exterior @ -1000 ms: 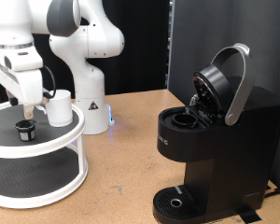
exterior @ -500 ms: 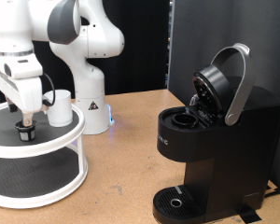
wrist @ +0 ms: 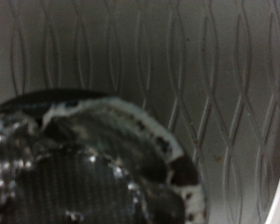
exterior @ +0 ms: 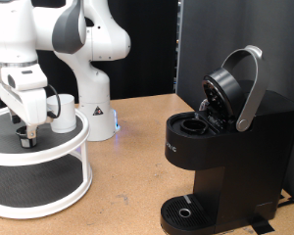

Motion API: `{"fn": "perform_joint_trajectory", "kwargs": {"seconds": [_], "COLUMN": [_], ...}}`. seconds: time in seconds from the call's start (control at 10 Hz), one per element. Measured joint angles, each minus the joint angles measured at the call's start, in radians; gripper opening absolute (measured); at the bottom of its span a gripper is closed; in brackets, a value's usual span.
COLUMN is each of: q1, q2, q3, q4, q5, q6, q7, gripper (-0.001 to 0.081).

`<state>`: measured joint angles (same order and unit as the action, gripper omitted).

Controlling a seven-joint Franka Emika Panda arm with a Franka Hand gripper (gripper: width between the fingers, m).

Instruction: Make a cup of coffee with the keurig machine

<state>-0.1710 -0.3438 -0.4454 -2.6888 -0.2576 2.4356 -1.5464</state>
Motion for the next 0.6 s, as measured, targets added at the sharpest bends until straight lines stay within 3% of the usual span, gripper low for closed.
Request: {"fn": "perform_joint_trajectory", "kwargs": {"seconds": [0.4, 0.5, 0.6], "q1": [-0.001, -0.001, -0.001], "q2": [0.0, 0.0, 0.0], "q3": [0.0, 0.0, 0.0], "q4": [-0.014, -0.015, -0.015], "q5": [0.0, 0.0, 0.0], "q6": [0.015, 0.015, 0.015], "q7": [0.0, 0.0, 0.001], "gripper": [0.0778, 0.0596, 0.0596]}}
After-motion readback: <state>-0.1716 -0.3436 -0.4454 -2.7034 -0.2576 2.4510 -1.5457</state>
